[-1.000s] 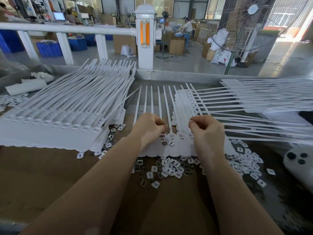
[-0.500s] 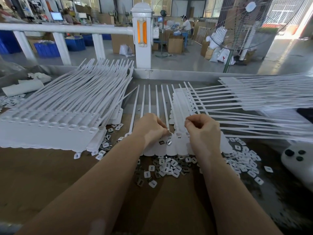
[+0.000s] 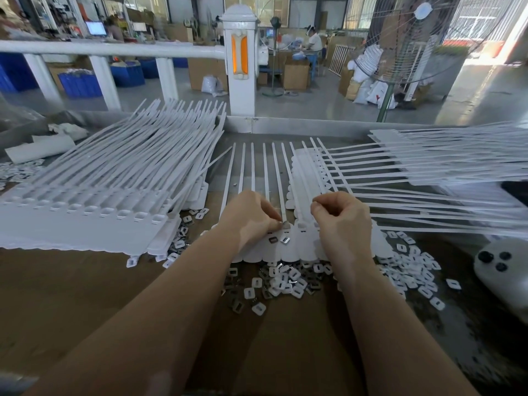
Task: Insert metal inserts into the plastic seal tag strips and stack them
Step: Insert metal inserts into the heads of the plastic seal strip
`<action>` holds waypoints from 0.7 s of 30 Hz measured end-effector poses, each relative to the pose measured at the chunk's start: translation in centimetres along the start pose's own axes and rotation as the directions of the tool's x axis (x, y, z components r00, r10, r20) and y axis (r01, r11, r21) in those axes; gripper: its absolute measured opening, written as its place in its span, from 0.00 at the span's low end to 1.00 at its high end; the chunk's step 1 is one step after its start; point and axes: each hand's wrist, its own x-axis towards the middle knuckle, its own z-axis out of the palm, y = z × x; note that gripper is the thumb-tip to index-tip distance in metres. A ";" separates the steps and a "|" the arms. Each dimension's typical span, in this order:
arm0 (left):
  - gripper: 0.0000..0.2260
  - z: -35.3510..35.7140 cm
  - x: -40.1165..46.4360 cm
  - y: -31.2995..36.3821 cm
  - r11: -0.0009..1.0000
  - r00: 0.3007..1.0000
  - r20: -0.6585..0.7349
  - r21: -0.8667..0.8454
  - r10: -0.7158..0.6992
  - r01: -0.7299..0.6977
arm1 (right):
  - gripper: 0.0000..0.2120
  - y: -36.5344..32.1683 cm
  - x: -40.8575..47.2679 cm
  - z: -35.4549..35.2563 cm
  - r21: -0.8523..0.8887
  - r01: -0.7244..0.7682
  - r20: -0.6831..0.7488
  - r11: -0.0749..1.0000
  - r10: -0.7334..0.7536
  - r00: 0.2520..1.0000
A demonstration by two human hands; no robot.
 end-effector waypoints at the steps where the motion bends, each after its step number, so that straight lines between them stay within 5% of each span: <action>1: 0.03 0.0 -0.1 0.0 1.000 1.000 0.003 0.009 0.009 -0.010 | 0.04 0.0 0.0 0.0 -0.001 -0.001 0.000 1.000 0.001 1.000; 21: 0.01 0.5 -0.1 0.2 0.999 0.998 -0.047 -0.016 0.038 -0.038 | 0.03 0.1 0.0 0.0 -0.018 0.005 0.009 1.000 -0.005 1.000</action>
